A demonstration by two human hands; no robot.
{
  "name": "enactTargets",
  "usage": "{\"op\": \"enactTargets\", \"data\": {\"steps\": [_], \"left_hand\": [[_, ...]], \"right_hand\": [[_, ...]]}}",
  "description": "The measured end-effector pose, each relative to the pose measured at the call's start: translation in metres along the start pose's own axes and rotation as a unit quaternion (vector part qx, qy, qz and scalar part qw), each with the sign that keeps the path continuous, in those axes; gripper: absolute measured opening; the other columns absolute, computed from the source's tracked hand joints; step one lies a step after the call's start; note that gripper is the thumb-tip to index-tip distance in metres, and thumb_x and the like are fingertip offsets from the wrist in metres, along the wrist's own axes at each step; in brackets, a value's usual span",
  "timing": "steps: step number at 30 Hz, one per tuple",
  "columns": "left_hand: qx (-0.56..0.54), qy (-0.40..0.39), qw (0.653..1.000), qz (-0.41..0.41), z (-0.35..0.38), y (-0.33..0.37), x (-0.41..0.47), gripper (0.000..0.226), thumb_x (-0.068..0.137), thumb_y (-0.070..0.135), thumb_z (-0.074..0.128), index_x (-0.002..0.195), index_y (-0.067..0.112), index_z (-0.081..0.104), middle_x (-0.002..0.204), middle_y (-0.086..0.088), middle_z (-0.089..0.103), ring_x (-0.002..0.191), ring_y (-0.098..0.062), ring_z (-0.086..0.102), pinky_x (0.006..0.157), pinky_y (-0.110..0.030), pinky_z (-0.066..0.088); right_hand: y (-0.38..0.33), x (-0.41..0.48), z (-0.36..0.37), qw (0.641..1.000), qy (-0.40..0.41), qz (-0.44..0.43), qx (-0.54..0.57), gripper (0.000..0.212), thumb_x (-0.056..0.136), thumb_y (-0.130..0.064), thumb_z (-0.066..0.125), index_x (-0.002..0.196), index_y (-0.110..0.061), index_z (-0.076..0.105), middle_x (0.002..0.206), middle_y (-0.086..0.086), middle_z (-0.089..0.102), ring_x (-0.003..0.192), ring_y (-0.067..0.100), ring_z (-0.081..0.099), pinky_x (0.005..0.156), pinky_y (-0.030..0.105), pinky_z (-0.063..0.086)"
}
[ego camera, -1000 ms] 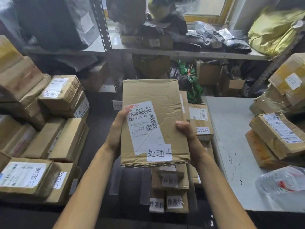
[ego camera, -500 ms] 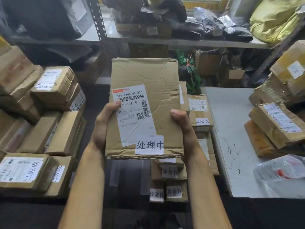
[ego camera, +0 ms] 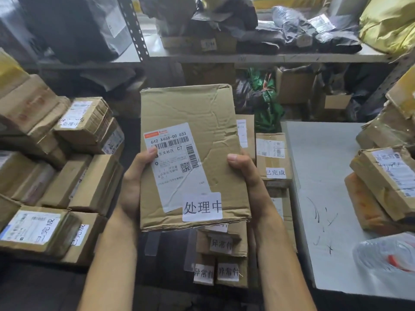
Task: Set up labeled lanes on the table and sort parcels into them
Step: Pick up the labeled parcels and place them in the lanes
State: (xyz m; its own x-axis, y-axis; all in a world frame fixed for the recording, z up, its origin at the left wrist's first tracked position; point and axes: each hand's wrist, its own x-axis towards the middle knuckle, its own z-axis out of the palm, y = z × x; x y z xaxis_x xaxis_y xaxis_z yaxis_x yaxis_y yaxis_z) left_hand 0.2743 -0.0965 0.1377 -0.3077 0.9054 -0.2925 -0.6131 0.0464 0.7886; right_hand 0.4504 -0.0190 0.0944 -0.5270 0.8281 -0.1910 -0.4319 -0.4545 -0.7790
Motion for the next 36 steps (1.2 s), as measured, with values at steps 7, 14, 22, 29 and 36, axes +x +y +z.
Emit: {"op": "enactTargets", "data": {"steps": [7, 14, 22, 29, 36], "left_hand": [[-0.013, 0.029, 0.999, 0.022, 0.004, -0.009, -0.012, 0.043, 0.089, 0.038, 0.048, 0.110, 0.016, 0.079, 0.122, -0.015, 0.072, 0.103, -0.029, 0.074, 0.082, -0.043, 0.062], [-0.040, 0.103, 0.993, 0.050, -0.029, 0.004, -0.037, 0.044, 0.095, 0.034, 0.042, 0.098, 0.018, 0.083, 0.114, -0.010, 0.076, 0.095, -0.025, 0.076, 0.073, -0.039, 0.064], [-0.047, 0.119, 0.989, 0.069, -0.048, 0.017, -0.041, 0.043, 0.087, 0.038, 0.047, 0.099, 0.018, 0.083, 0.111, -0.010, 0.076, 0.094, -0.025, 0.076, 0.069, -0.036, 0.063], [-0.047, 0.119, 0.990, 0.053, -0.067, 0.033, -0.023, 0.042, 0.089, 0.036, 0.047, 0.100, 0.016, 0.082, 0.114, -0.014, 0.075, 0.097, -0.027, 0.075, 0.074, -0.038, 0.063], [-0.049, 0.113, 0.992, 0.013, -0.110, 0.056, 0.000, 0.041, 0.089, 0.036, 0.049, 0.098, 0.015, 0.082, 0.113, -0.016, 0.075, 0.094, -0.028, 0.076, 0.072, -0.039, 0.064]], "right_hand": [[-0.004, 0.023, -0.013, 0.997, -0.013, 0.029, -0.074, 0.084, 0.067, -0.042, 0.079, 0.143, -0.018, 0.053, 0.136, 0.023, 0.062, 0.124, 0.049, 0.059, 0.102, 0.068, 0.047], [0.032, 0.038, 0.022, 0.988, -0.063, 0.091, -0.110, 0.092, 0.062, -0.044, 0.079, 0.144, -0.015, 0.050, 0.131, 0.019, 0.067, 0.119, 0.043, 0.065, 0.101, 0.060, 0.052], [0.048, 0.054, 0.040, 0.981, -0.105, 0.105, -0.125, 0.089, 0.066, -0.048, 0.080, 0.145, -0.019, 0.049, 0.134, 0.016, 0.066, 0.123, 0.040, 0.063, 0.106, 0.065, 0.046], [0.056, 0.063, 0.050, 0.984, -0.094, 0.100, -0.111, 0.086, 0.064, -0.049, 0.078, 0.142, -0.024, 0.052, 0.133, 0.011, 0.067, 0.122, 0.035, 0.064, 0.106, 0.063, 0.048], [0.086, 0.085, 0.079, 0.986, -0.061, 0.106, -0.114, 0.092, 0.063, -0.050, 0.081, 0.144, -0.020, 0.050, 0.136, 0.014, 0.065, 0.124, 0.036, 0.063, 0.107, 0.062, 0.047]]}}
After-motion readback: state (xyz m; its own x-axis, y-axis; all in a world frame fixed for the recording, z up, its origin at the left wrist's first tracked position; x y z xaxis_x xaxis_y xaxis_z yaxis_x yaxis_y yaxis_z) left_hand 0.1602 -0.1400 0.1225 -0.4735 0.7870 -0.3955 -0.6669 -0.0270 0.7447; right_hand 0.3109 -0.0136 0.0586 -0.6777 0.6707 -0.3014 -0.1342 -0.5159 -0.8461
